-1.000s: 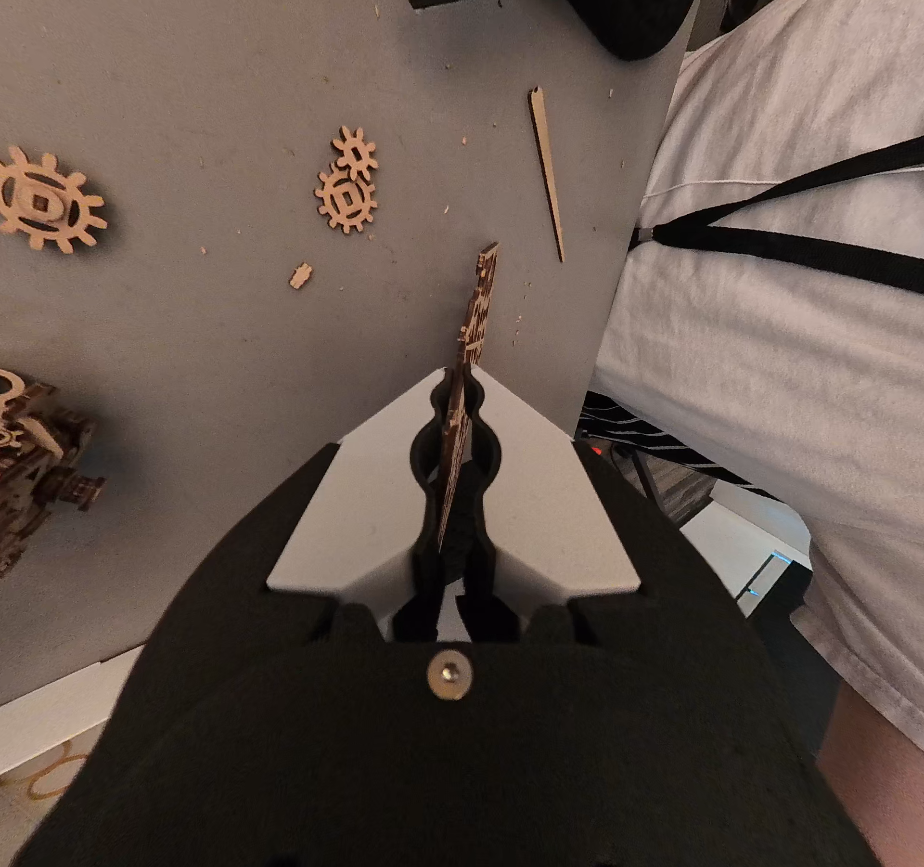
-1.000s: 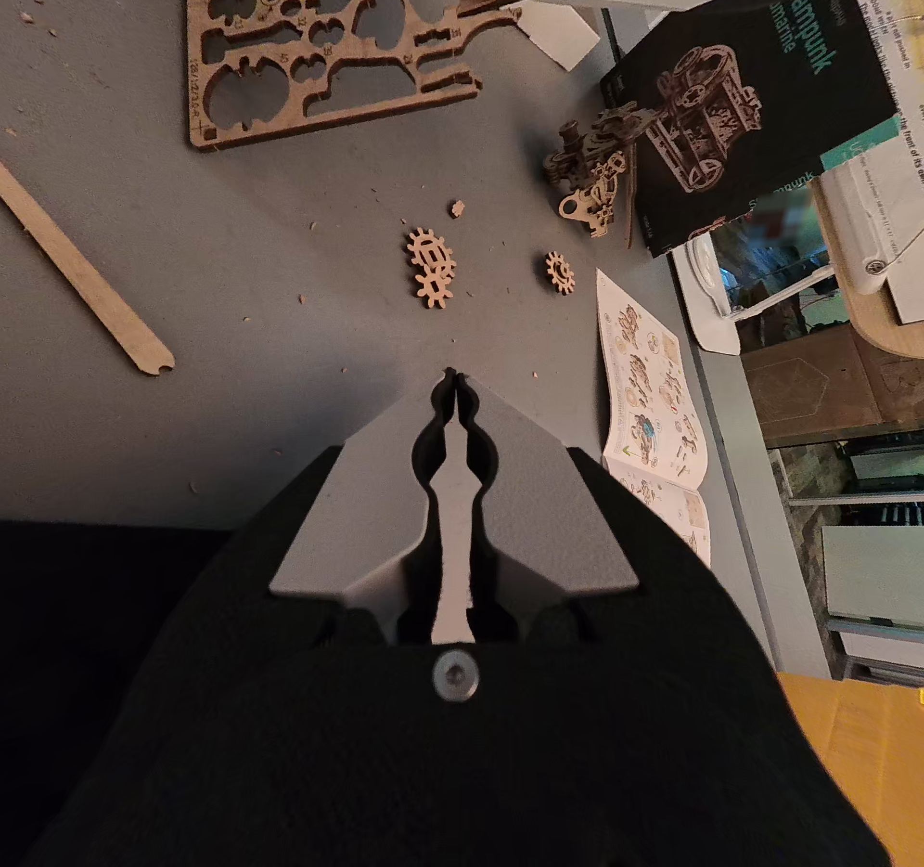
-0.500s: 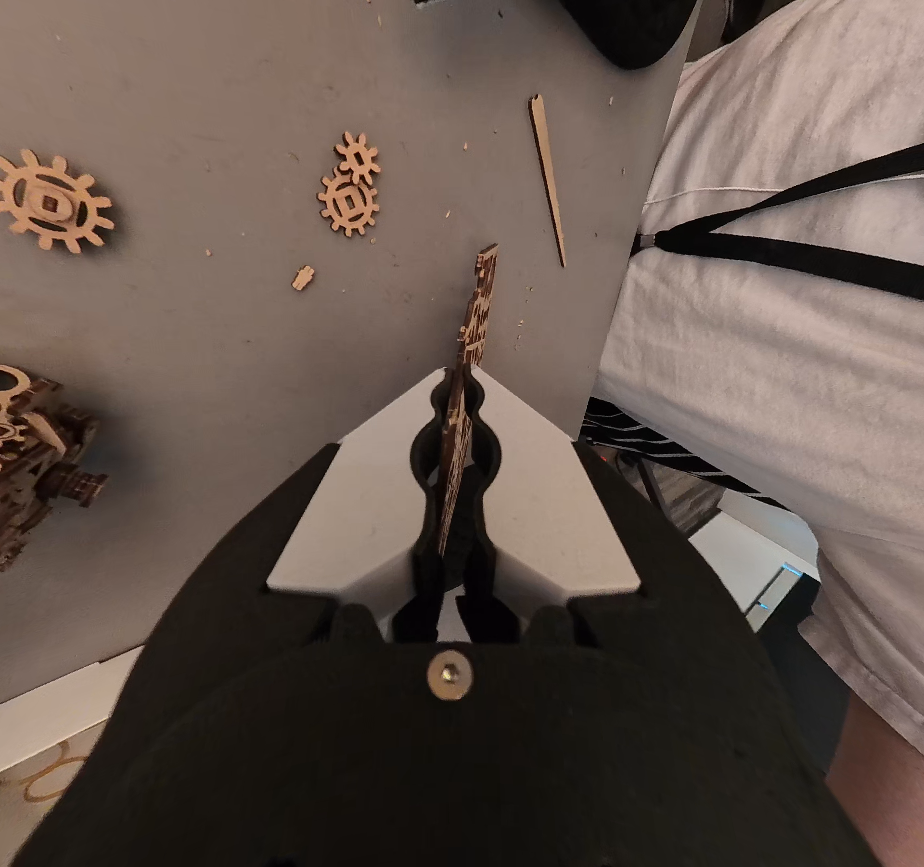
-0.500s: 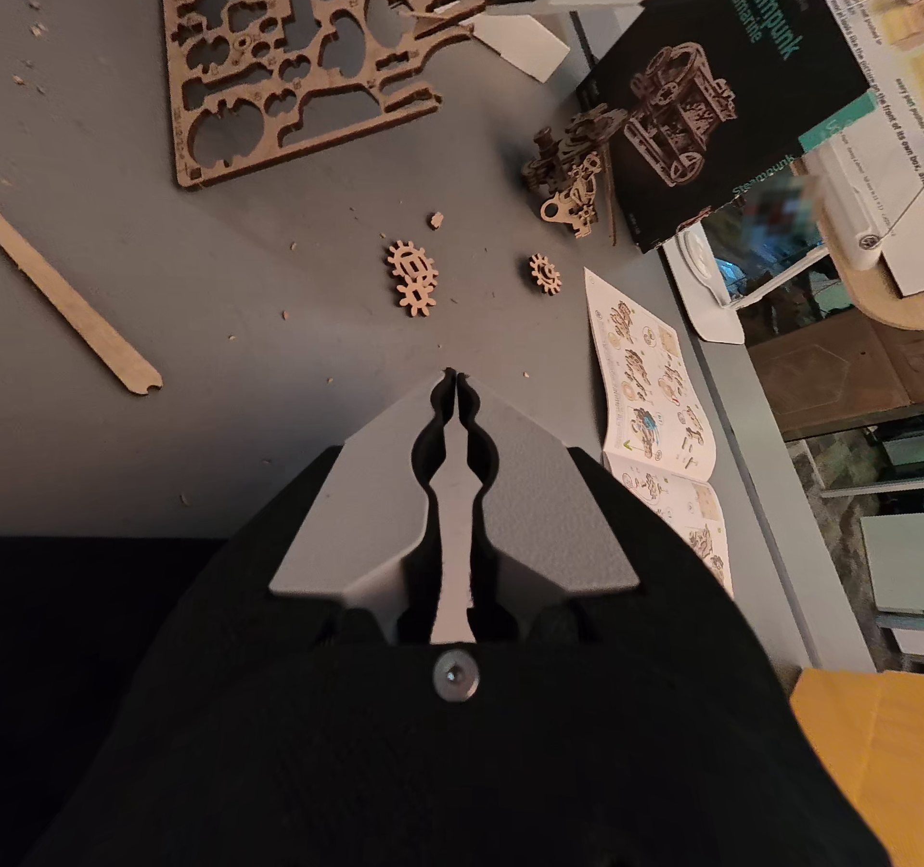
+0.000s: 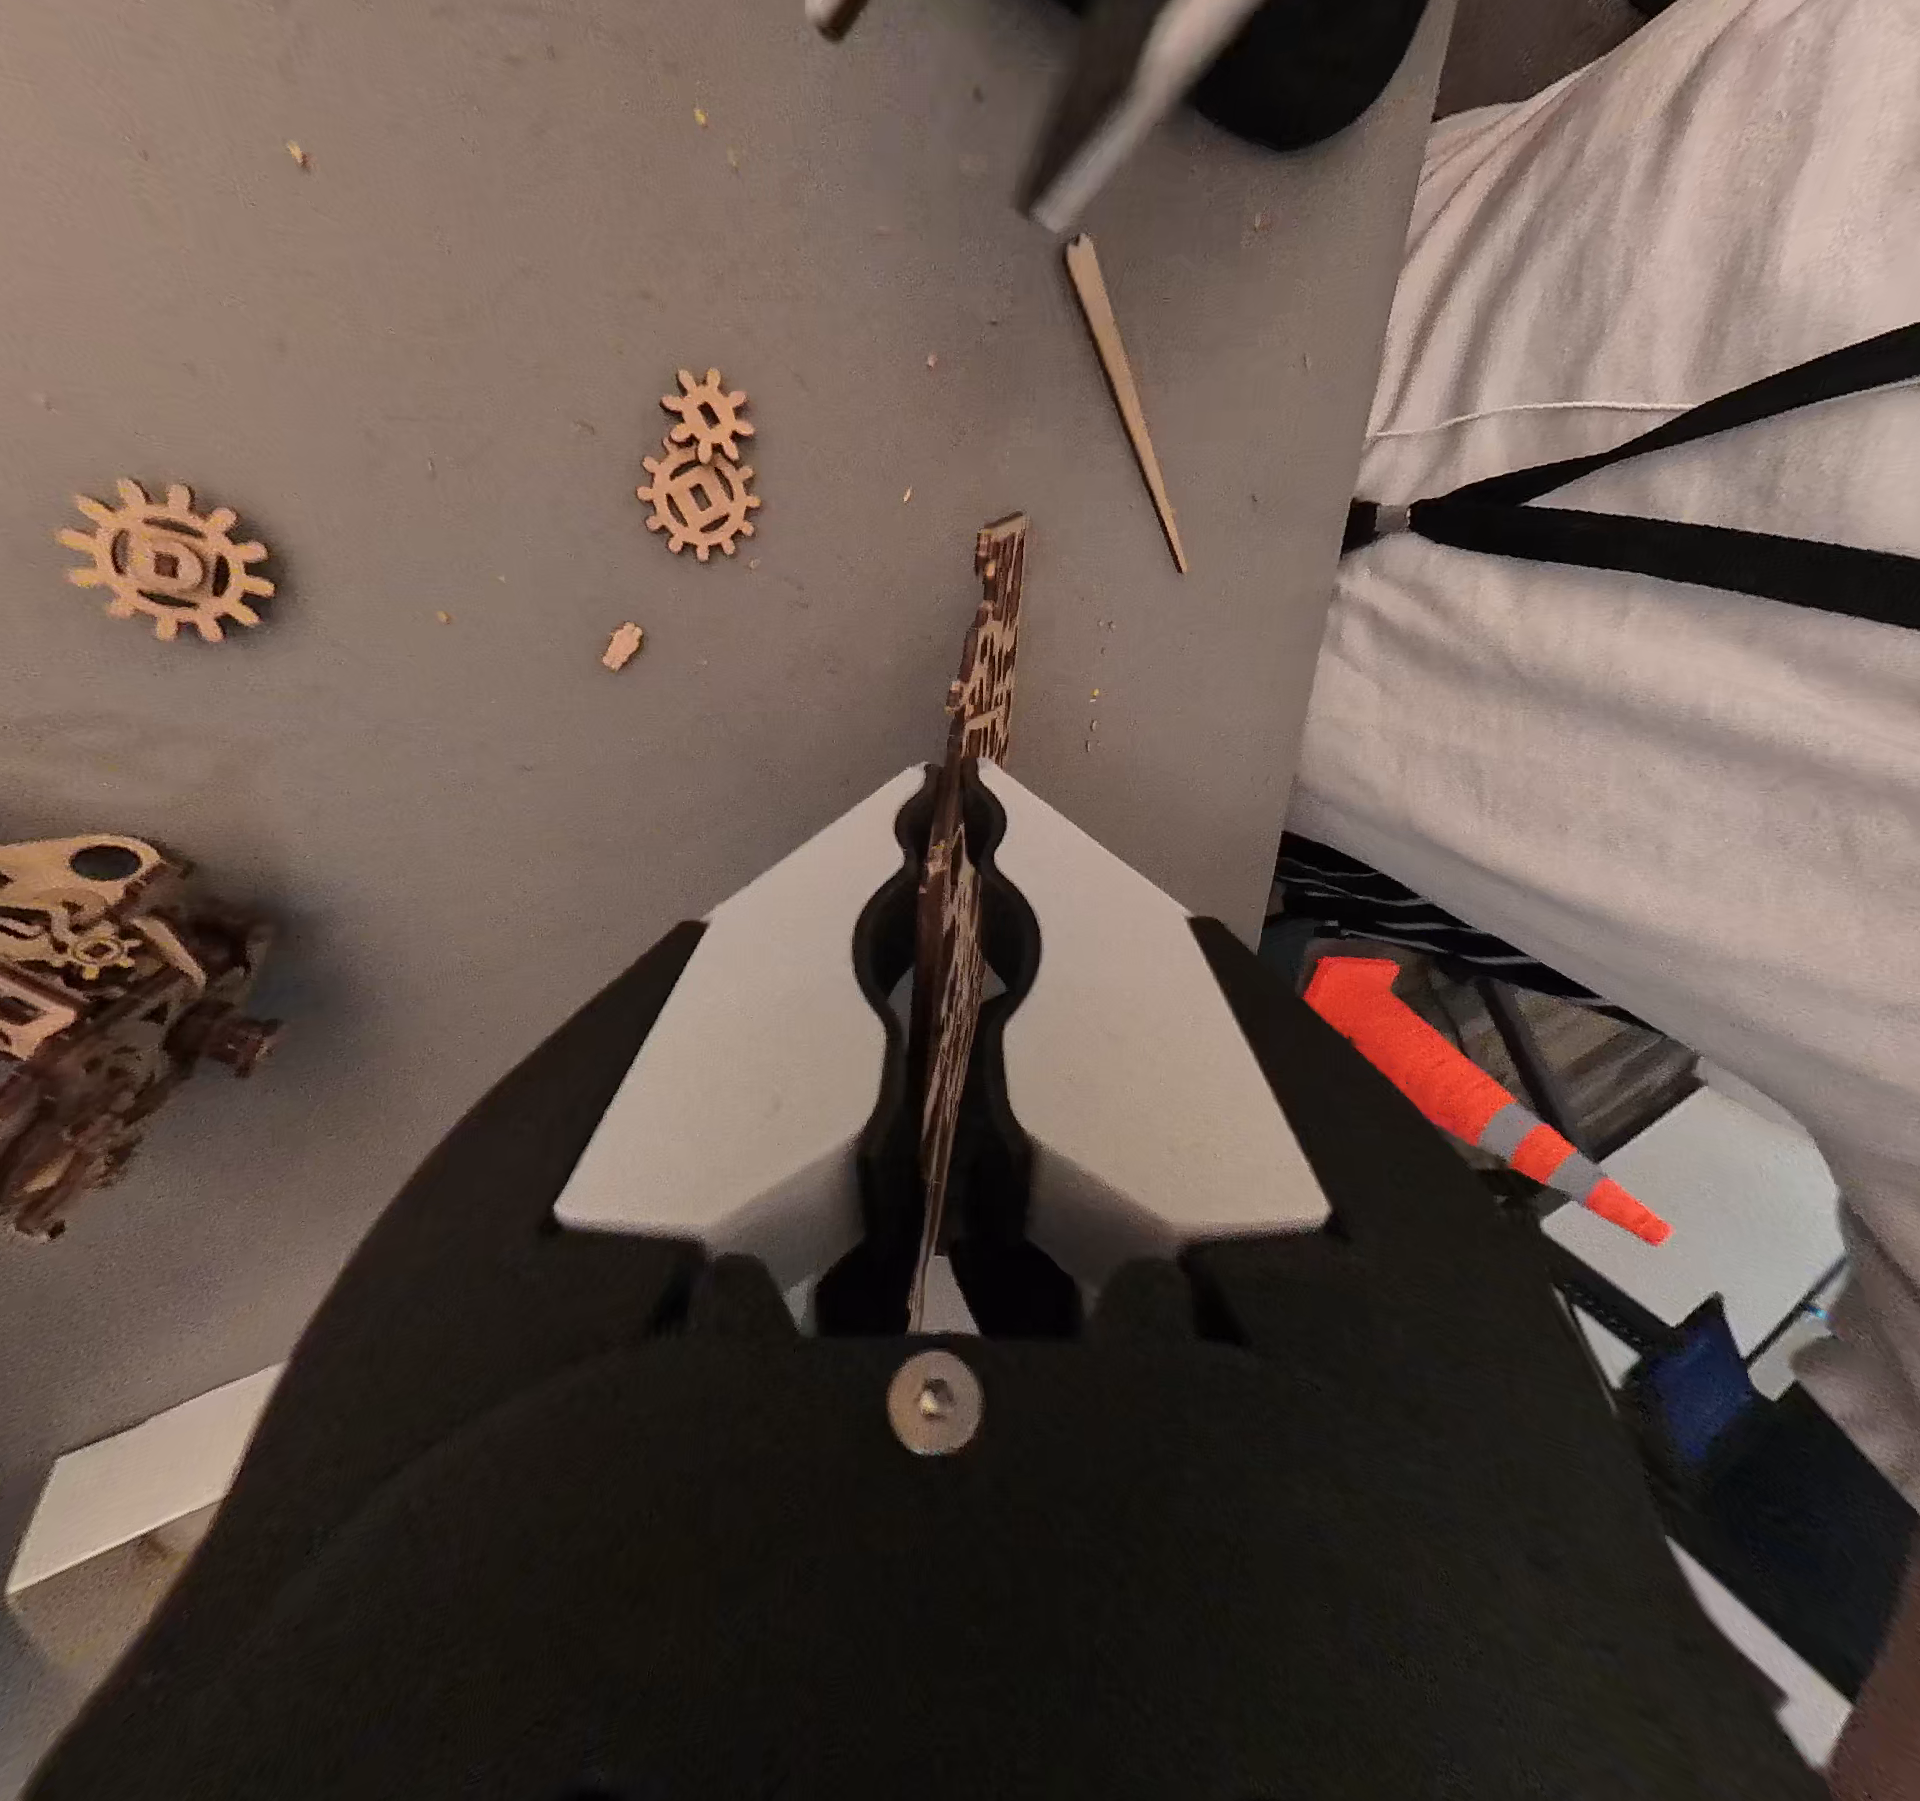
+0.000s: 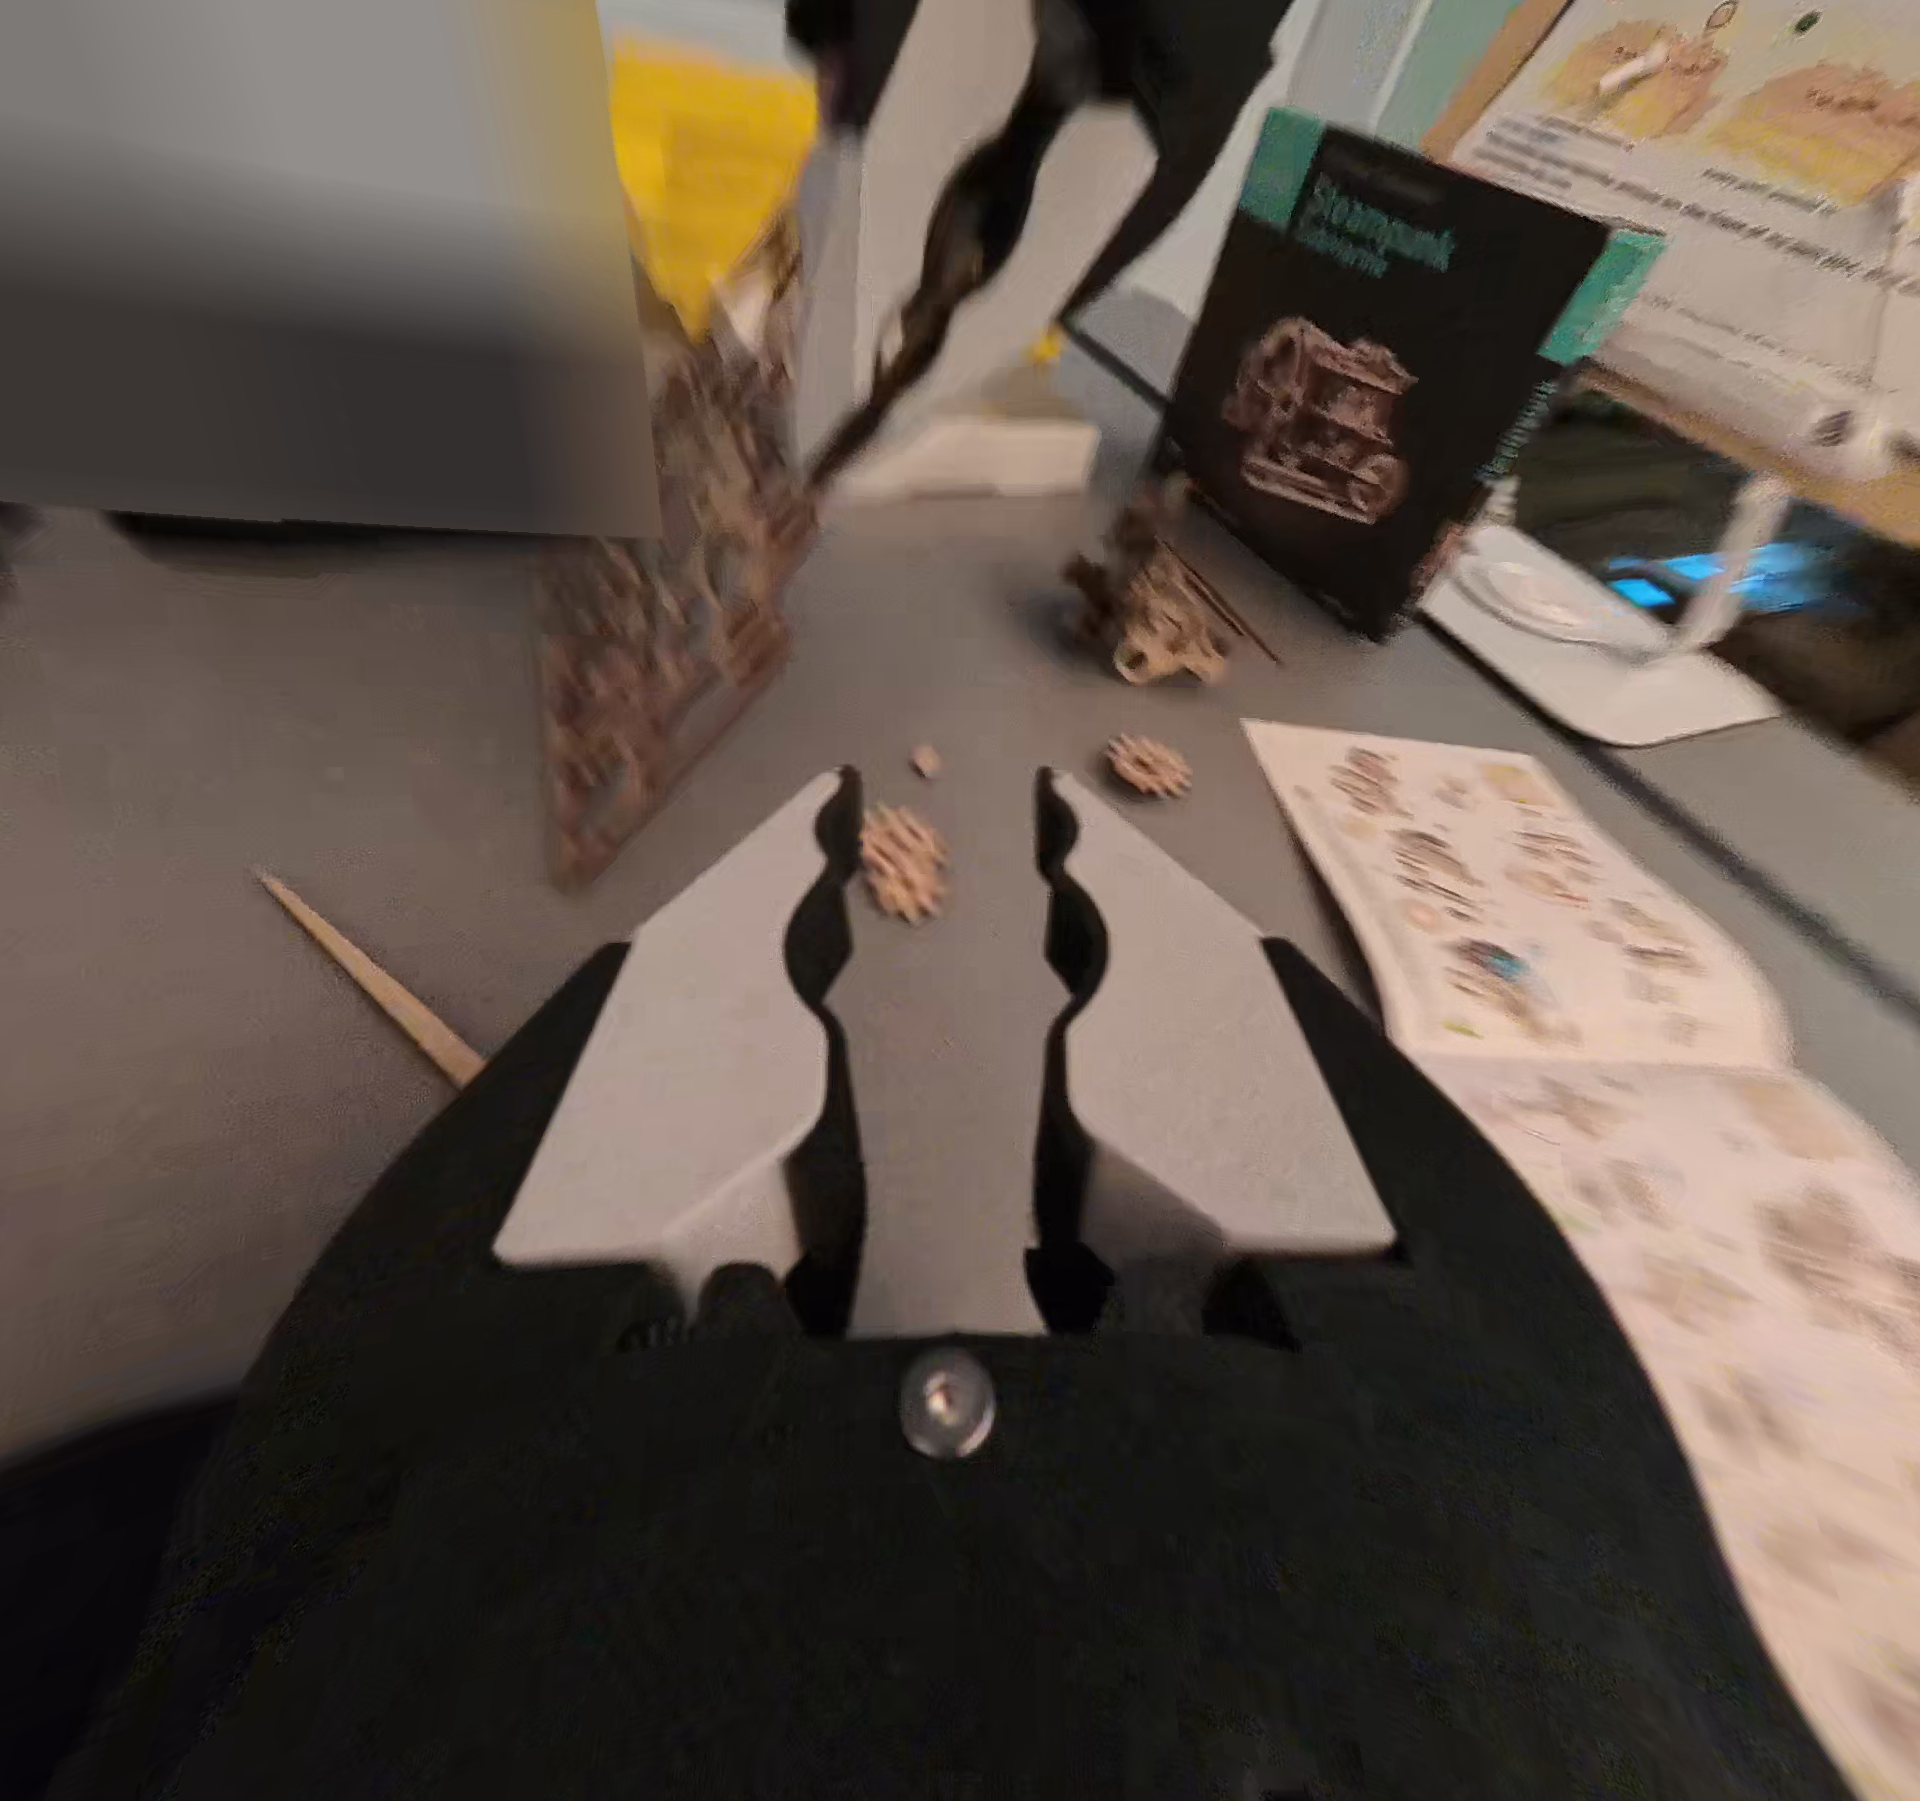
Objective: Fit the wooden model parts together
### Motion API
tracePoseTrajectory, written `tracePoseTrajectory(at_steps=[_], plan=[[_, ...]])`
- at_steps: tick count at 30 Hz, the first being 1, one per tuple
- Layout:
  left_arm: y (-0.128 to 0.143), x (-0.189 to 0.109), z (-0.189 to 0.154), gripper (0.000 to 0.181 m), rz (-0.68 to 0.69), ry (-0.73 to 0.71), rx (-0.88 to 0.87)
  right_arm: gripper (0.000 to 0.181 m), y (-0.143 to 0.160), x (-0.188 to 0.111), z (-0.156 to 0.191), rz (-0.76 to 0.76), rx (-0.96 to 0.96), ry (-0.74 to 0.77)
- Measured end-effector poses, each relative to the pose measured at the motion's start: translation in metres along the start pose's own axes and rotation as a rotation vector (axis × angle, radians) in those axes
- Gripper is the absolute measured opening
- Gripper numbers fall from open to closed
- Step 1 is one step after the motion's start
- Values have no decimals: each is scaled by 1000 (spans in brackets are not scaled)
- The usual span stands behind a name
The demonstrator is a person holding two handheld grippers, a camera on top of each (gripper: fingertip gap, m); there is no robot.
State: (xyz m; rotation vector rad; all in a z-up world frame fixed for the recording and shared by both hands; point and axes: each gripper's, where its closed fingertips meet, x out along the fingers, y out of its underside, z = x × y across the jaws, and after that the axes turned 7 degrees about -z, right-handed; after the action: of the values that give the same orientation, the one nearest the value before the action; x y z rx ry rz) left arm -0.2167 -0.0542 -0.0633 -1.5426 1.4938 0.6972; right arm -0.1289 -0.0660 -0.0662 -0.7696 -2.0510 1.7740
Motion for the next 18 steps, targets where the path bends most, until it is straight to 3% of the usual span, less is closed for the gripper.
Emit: tracePoseTrajectory(at_steps=[4,11,18], plan=[[-5,0,-5,1,-1,-15,38,54,-27,17,7,-74,237,-33],[-11,0,-12,0,14,-59,99,55,-21,42,28,16,520,-138],[-18,0,-20,0,32,-78,152,49,-1,49,39,85,541,-140]])
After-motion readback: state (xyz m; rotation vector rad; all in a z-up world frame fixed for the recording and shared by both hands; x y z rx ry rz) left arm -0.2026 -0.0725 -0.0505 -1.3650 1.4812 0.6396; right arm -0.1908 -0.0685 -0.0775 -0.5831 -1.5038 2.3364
